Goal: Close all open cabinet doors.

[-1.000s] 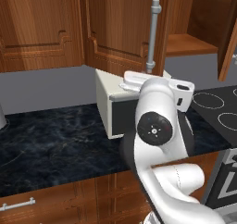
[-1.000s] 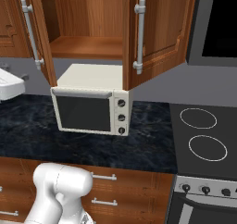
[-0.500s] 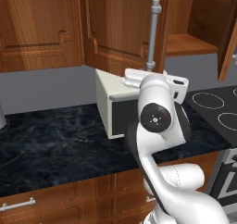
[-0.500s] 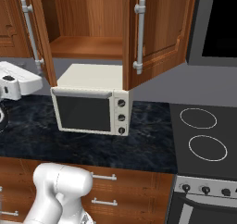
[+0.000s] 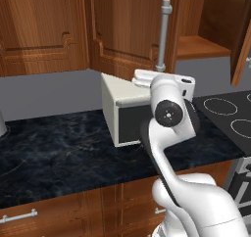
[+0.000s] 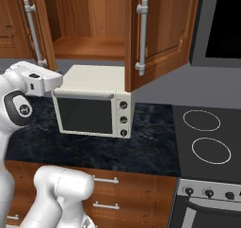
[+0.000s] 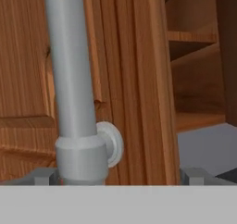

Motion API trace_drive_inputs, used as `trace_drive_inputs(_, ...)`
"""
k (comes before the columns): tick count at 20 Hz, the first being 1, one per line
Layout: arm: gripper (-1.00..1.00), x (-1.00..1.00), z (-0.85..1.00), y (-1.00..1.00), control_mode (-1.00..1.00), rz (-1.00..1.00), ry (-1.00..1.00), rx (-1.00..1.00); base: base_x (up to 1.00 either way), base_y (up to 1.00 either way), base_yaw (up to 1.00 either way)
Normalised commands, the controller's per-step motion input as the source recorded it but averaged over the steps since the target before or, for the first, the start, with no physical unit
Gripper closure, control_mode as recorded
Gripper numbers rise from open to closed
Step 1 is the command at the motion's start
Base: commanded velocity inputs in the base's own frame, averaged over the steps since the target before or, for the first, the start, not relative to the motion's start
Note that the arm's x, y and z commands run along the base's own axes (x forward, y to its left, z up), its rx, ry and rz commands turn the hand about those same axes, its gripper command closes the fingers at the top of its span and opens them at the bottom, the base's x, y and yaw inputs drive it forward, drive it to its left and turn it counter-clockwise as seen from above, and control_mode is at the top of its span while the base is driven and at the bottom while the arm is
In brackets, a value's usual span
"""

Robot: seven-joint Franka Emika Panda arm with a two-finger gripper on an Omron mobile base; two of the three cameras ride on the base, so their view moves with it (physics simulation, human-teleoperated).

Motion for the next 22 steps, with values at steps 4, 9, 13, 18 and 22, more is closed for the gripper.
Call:
trace_drive_inputs(4, -1.0, 0.62, -0.12, -0.18, -1.0, 0.05, 0.0, 0.0, 0.0, 0.0, 0.0)
trace_drive_inputs(9, -1.0, 0.62, -0.12, -0.21, -1.0, 0.06, 0.0, 0.0, 0.0, 0.0, 0.0)
trace_drive_inputs(13, -1.0, 0.66, -0.1, -0.24, -1.0, 0.06, 0.0, 0.0, 0.0, 0.0, 0.0)
trace_drive_inputs(18, -1.0, 0.69, -0.07, -0.21, -1.0, 0.06, 0.0, 0.0, 0.0, 0.0, 0.0)
trace_drive_inputs(22, -1.0, 0.68, -0.08, -0.14, -1.0, 0.04, 0.0, 0.0, 0.0, 0.0, 0.0)
